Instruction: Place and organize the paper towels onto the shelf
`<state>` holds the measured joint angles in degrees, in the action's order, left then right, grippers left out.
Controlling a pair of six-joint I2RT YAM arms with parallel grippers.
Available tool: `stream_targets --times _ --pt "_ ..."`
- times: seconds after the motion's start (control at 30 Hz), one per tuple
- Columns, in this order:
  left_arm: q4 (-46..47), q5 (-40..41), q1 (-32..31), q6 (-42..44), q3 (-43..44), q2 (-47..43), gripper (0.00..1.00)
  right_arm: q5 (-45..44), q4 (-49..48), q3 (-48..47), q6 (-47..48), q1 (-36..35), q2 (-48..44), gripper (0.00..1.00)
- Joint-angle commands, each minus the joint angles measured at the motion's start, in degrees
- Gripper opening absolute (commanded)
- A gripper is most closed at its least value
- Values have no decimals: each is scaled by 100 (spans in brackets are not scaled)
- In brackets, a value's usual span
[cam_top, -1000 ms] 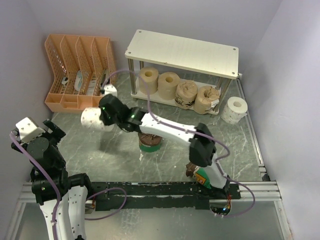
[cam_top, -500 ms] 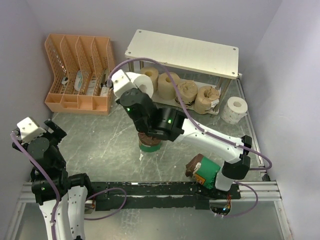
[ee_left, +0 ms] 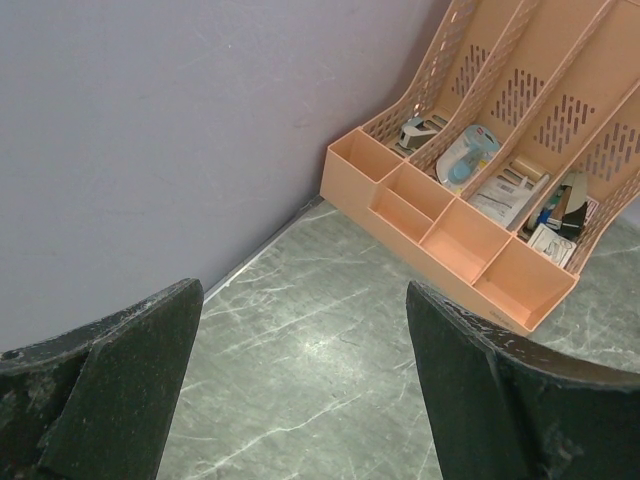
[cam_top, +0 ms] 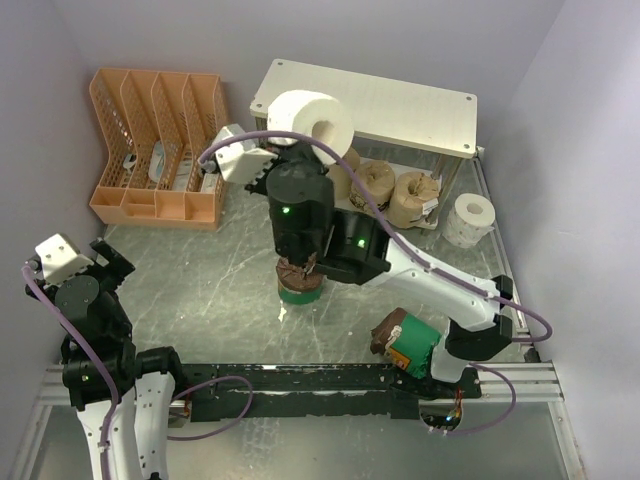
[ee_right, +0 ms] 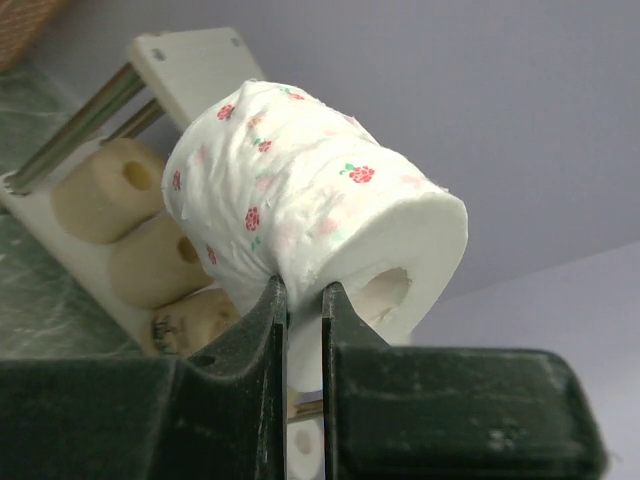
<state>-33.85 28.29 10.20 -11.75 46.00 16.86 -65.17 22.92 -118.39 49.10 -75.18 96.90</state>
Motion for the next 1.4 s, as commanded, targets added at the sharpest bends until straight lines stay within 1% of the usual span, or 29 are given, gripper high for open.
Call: stream_targets --times 0.0,0.1,0.2,0.3,0.4,0.47,0.6,0.73,0.9,1.07,1.2,1.37 --pt "238 38 -60 54 -47 -51 94 -176 -450 -889 1455 117 -124 0" --pt "229 15 -70 41 -40 -38 94 -5 -147 -1430 1382 492 -65 0" --pt "213 10 -93 32 -38 -37 94 191 -23 -1502 1359 1137 -88 0" --pt "199 14 -120 24 -30 -26 94 571 172 -1436 1264 1832 -69 0" --pt "194 9 -143 23 -29 -27 94 1088 731 -1745 867 2546 142 0" --pt "194 9 -161 23 -34 -23 94 1362 852 -1807 640 3036 217 0" --pt "209 -5 -180 23 -51 -9 94 1800 1026 -1825 277 3598 322 0" --pt "218 7 -192 11 -68 -5 94 2026 1035 -1587 154 4085 354 0" --pt "234 10 -200 15 -82 -14 94 2257 1128 -1336 -151 4380 300 0" --pt "255 18 -214 15 -117 0 94 2265 1297 -1081 -343 4419 206 0" --pt "247 51 -213 4 -115 -8 94 2271 1075 -550 -340 4516 -63 0" --pt "238 62 -217 1 -116 -17 94 2343 1175 -473 -384 4559 -144 0"
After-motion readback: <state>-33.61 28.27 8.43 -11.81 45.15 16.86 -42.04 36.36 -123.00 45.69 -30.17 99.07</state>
